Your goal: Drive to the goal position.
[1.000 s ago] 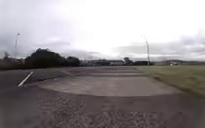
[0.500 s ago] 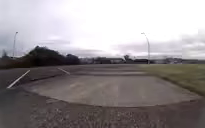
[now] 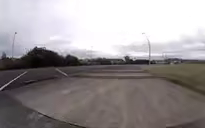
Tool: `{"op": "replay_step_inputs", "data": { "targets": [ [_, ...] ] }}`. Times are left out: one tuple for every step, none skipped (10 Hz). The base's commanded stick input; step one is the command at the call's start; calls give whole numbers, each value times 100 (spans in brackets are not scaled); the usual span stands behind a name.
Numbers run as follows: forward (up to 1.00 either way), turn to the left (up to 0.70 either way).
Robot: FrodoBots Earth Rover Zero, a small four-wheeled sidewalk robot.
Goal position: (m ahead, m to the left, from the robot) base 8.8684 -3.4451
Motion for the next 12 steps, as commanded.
{"op": "replay_step_inputs", "data": {
  "targets": [
    [100,0],
    [100,0],
    [100,0],
    [100,0],
    [100,0],
    [100,0],
    [100,0],
    [100,0],
    [100,0],
    [100,0],
    [100,0],
    [100,0]
  ]
}}
